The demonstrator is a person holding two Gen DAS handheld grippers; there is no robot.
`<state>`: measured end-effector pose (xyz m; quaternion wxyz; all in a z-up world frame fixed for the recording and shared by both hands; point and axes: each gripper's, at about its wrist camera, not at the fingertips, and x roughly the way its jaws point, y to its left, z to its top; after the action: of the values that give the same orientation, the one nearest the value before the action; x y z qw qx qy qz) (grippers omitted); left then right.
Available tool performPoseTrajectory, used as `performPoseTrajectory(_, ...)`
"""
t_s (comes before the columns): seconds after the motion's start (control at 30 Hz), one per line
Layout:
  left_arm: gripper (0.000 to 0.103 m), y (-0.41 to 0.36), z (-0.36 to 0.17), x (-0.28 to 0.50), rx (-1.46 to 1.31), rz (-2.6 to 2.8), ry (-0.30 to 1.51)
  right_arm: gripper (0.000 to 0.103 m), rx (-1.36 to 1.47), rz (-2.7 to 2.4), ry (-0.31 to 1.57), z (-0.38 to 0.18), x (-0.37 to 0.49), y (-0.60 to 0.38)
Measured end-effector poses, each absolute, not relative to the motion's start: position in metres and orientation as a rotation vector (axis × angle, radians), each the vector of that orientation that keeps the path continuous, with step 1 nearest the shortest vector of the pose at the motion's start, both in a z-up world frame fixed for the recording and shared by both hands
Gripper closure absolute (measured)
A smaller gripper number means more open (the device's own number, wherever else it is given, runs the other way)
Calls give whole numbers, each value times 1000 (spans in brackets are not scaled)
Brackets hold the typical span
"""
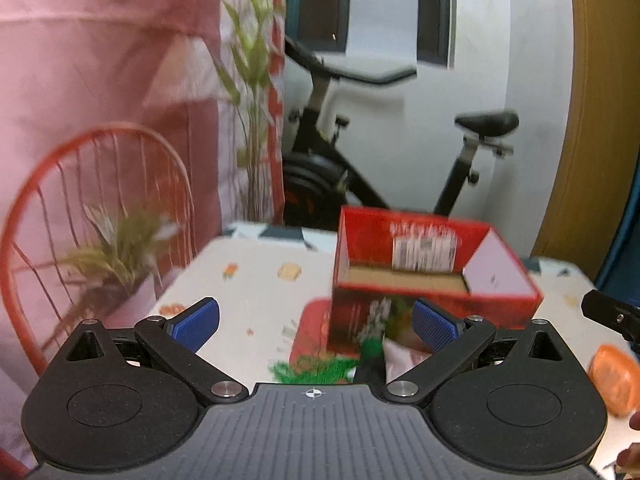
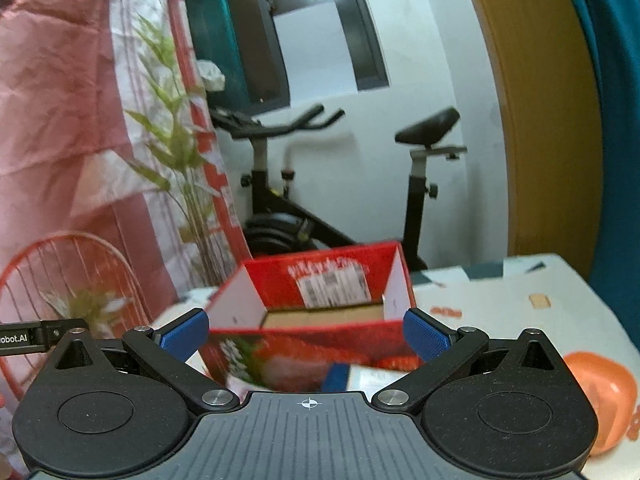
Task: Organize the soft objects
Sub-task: 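Lower the right gripper onto the blue-and-white packet and close it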
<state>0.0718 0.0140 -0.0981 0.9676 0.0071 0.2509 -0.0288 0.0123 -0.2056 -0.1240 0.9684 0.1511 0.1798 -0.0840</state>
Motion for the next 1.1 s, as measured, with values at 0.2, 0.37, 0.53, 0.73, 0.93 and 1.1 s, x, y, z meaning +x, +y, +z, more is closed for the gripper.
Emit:
performPoseTrajectory(0.2,0,10,-135,95,39,-95,594,0,303,-178,471,-166,36,-212)
performPoseTrajectory(0.37,0,1,-151,105,58,-130,632,0,334,-202,554,-193,48,-227)
performPoseTrajectory(0.53,0,-16,-164,114,88,-174,645,0,312,-267,583,-221,54,-243)
performPoseTrajectory(0.73,8,-41,-173,130,100,-260,664,7,341,-260,636,-244,60,-272)
performPoseTrajectory(0.93,31,-74,-179,154,73,-356,690,24,407,-219,667,-266,72,-298)
performPoseTrajectory(1.1,43,-109,-195,174,63,-471,768,31,457,-178,675,-282,80,-310)
